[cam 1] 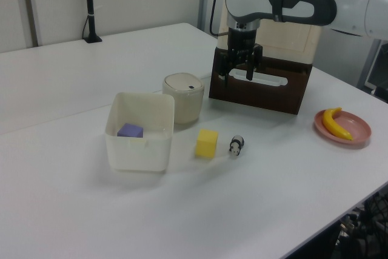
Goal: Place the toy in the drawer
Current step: 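Move the open gripper down over the small black-and-white toy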
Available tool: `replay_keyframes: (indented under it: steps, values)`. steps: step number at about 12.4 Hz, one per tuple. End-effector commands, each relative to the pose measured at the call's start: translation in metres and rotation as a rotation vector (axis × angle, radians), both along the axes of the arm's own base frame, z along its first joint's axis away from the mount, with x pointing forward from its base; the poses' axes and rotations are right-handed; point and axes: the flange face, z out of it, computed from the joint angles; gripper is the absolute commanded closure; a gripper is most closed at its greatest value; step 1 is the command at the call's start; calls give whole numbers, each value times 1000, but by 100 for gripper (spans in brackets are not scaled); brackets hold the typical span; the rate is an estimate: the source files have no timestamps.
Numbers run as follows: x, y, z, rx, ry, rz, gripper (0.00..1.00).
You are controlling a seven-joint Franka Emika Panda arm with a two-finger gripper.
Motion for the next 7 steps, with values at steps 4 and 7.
replay_keyframes:
  steps: [4,7]
  values:
    - [-9,0,3,15,10,-8,0]
    - [-10,-2,2,15,14,-13,0]
